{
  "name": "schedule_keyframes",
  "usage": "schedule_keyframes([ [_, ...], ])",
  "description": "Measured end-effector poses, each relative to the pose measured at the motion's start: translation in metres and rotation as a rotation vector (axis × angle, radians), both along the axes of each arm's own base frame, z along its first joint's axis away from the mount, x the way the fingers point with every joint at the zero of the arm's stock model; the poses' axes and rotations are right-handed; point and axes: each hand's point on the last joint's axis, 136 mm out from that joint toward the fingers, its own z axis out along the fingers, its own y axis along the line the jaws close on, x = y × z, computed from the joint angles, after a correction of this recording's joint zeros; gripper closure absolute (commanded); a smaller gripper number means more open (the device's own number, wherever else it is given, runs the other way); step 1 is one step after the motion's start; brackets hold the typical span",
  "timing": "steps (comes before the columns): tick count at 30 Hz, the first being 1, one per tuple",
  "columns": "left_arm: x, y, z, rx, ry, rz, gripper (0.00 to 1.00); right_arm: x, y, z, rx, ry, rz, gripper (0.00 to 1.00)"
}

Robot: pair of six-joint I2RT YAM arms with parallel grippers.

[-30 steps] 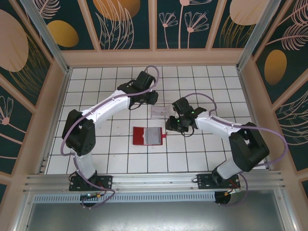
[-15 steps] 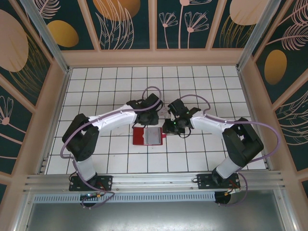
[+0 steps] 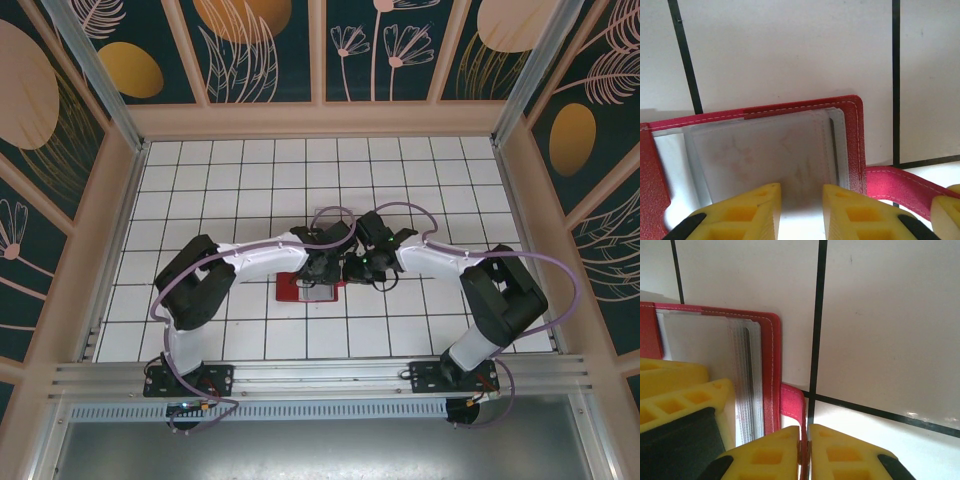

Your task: Take the credit cards out of the card holder

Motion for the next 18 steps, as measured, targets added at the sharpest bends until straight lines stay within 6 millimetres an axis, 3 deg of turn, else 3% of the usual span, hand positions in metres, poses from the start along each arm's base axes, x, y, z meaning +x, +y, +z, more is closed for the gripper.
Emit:
schedule_keyframes([
  [9,0.000,0.001,-0.002,0.006,0.003,0.003,0.65,0.001,0.000,0.000,0.002,-0.003,0.000,0.87],
  [18,0.003,0.011,-0.004,0.060,-0.019,0.014,0.72,0.001,0.000,0.000,0.002,-0.004,-0.001,0.89],
])
